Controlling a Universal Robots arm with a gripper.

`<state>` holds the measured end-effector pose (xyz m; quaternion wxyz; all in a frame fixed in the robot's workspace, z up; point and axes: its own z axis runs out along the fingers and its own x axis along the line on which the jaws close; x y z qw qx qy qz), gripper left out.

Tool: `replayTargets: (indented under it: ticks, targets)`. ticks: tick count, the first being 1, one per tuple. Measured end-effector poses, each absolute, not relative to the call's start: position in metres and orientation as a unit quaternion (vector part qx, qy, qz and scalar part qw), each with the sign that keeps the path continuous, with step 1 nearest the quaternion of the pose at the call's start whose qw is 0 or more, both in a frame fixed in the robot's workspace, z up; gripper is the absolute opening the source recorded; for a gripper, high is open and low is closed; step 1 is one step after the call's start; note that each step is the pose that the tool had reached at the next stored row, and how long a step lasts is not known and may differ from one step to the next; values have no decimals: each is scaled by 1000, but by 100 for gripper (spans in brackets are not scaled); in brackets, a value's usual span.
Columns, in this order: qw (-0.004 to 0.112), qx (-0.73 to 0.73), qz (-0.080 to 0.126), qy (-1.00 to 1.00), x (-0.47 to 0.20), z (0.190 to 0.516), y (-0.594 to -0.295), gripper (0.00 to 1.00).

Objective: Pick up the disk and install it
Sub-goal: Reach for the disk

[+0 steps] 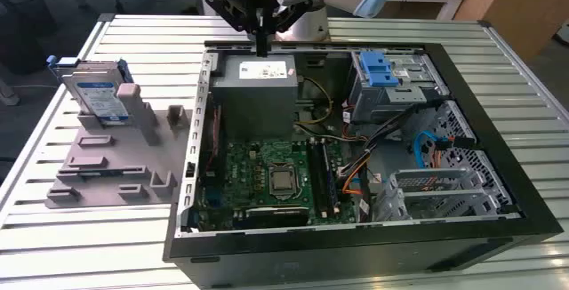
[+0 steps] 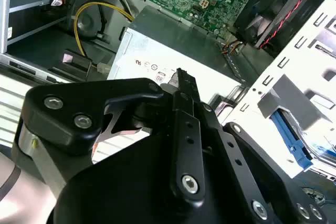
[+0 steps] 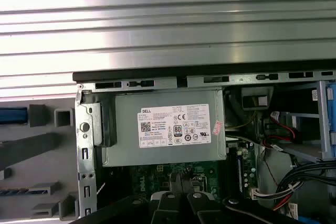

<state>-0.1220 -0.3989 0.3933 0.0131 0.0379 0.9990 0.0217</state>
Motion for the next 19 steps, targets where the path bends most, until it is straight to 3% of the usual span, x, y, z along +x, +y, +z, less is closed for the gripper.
replayTargets:
  ticks: [19]
  targets:
    - [13,38,22,999,-134,393,-399,11]
